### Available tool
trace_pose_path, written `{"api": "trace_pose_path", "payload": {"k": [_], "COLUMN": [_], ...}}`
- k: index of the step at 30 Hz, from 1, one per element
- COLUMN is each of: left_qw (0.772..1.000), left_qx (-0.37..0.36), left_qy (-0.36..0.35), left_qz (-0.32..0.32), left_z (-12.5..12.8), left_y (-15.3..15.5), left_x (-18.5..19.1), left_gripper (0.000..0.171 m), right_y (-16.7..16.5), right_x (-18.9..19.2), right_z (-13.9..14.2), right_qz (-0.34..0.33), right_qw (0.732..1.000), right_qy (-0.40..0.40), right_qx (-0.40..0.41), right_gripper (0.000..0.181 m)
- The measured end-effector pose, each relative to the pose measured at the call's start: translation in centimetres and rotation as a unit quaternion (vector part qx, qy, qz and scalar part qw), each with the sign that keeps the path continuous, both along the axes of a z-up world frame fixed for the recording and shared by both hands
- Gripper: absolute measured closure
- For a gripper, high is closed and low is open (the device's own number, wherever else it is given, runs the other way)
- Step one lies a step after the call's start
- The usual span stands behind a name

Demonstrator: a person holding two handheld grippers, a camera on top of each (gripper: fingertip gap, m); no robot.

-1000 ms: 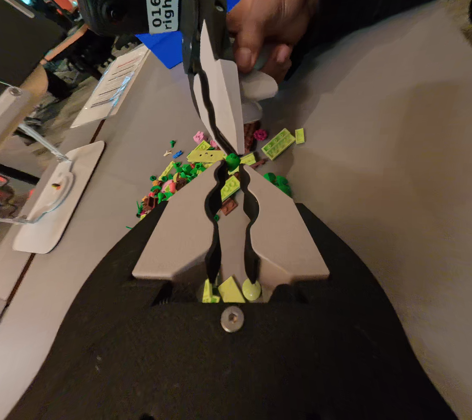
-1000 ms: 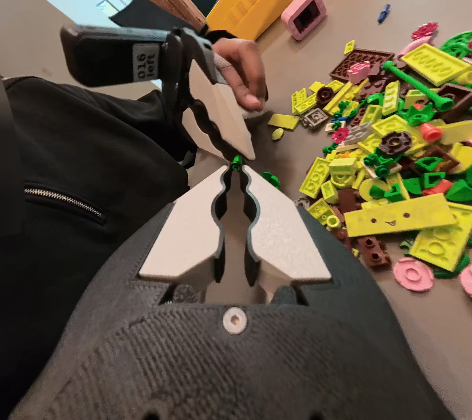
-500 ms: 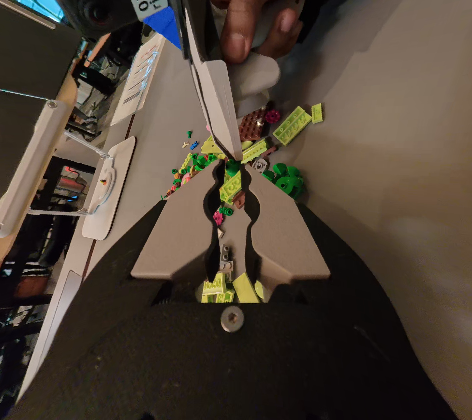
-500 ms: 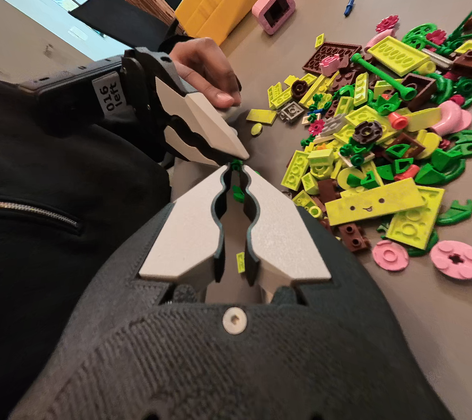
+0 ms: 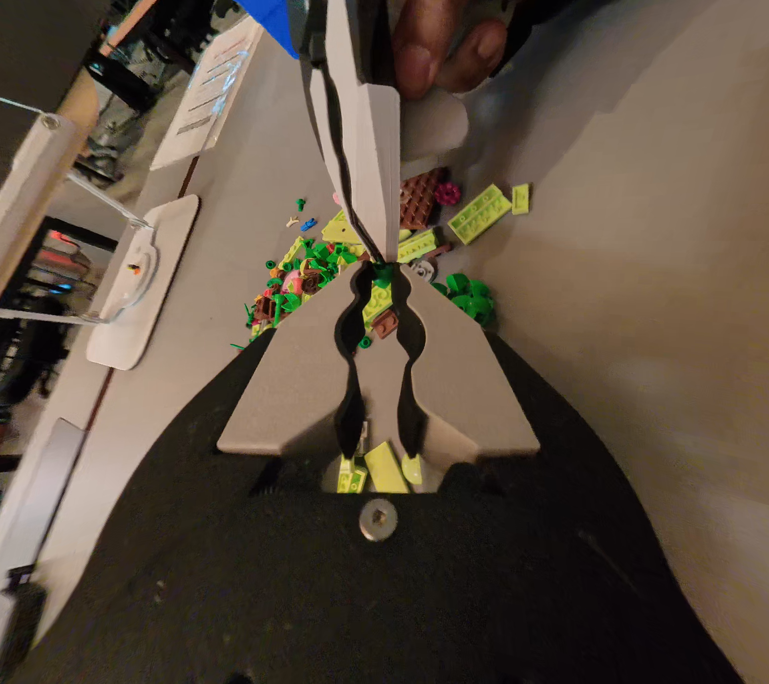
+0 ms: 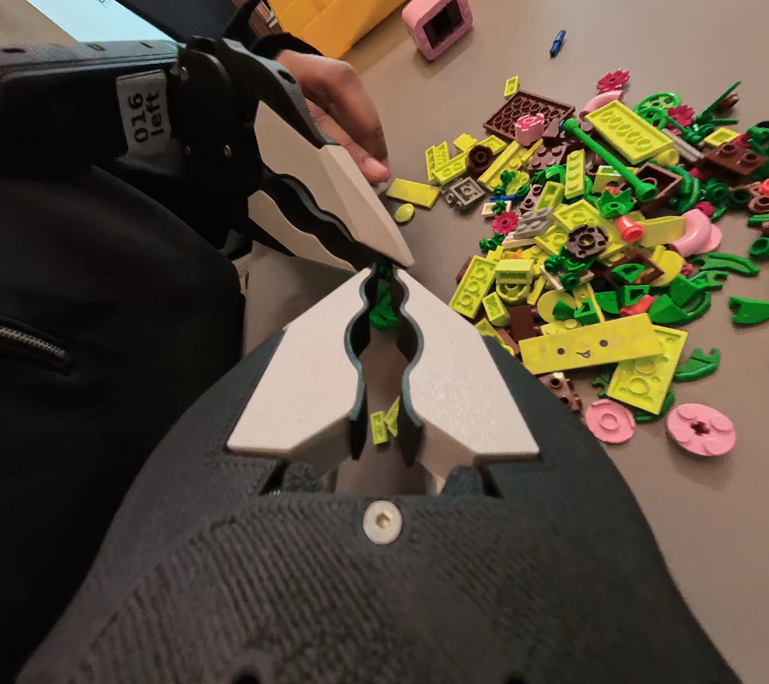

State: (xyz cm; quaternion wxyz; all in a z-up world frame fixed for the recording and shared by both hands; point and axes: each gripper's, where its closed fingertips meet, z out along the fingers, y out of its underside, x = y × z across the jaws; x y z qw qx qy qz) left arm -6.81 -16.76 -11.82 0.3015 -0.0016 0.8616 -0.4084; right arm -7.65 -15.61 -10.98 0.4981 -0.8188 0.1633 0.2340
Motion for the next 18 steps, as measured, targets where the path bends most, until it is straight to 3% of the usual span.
{"api": "trace_pose_path", "payload": {"k": [7,9,10,12,18], "left_qw": [0.999,0.998,0.997,0.996,0.996], "left_qx": [-0.026,0.042,0.044,-0.04,-0.027], "left_qy": [0.044,0.004,0.005,0.071,0.05], "left_qz": [0.006,0.053,0.057,0.04,0.072], "left_z": [0.3,-1.1,-1.4,0.0,0.0], "left_y": [0.0,2.2,2.8,1.9,3.3], "left_x": [0.0,1.9,2.4,2.0,3.3], "left_gripper": [0.165,0.165,0.165,0.166,0.165], "right_y": [-0.2,-0.9,-1.7,-3.3,-3.3], "right_x": [0.2,1.1,2.1,3.8,6.1], "right_z": [0.7,1.7,2.8,3.8,0.6], "right_qz": [-0.005,-0.022,-0.042,-0.071,-0.105], "right_qw": [1.0,0.999,0.998,0.995,0.985], "right_qy": [-0.011,-0.011,-0.014,-0.029,-0.135], "right_qx": [0.011,0.033,0.055,0.069,-0.006], "right_gripper": [0.18,0.181,0.181,0.181,0.181]}}
